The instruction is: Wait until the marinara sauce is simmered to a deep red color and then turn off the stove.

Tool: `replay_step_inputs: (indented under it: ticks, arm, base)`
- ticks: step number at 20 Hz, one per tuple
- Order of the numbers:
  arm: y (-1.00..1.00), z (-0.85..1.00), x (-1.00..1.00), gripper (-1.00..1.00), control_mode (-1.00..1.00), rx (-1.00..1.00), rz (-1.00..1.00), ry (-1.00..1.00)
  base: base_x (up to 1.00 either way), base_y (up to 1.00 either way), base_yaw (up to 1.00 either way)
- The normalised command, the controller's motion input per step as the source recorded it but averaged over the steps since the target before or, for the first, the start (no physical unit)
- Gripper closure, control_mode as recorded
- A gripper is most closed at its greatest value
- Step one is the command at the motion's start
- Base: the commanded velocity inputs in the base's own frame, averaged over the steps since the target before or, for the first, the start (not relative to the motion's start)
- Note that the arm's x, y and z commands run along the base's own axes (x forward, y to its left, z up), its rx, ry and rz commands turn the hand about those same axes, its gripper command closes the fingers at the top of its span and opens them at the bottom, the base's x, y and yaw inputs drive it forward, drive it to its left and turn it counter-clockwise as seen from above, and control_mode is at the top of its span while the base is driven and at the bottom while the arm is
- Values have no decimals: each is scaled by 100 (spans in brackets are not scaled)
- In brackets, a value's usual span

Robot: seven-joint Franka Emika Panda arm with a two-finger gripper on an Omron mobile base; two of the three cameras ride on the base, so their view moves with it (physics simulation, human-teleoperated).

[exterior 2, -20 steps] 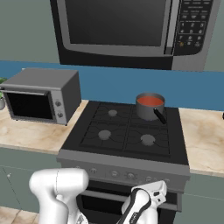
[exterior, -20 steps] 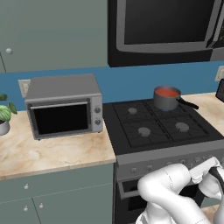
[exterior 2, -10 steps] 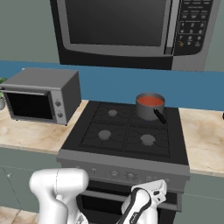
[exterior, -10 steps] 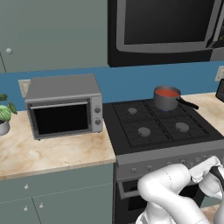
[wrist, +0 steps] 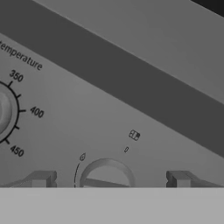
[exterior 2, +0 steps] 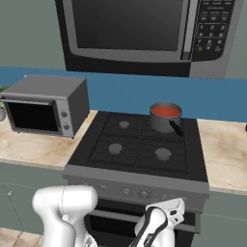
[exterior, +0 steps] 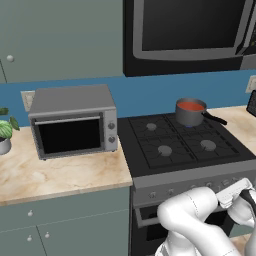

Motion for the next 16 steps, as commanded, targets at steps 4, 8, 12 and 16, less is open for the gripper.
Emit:
replay_step_inputs:
  ticks: [4, 8, 12, 16]
  arm:
    - [-2, -22, 1, -100, -100, 0, 0, 0]
    - [-3, -25, 2, -100, -100, -1, 0, 0]
    - [-1, -20, 0, -100, -100, -4, 0, 0]
    - [-1, -18, 0, -100, -100, -4, 0, 0]
  base:
    - [0, 0, 0]
    - [0, 0, 0]
    - [0, 0, 0]
    - [0, 0, 0]
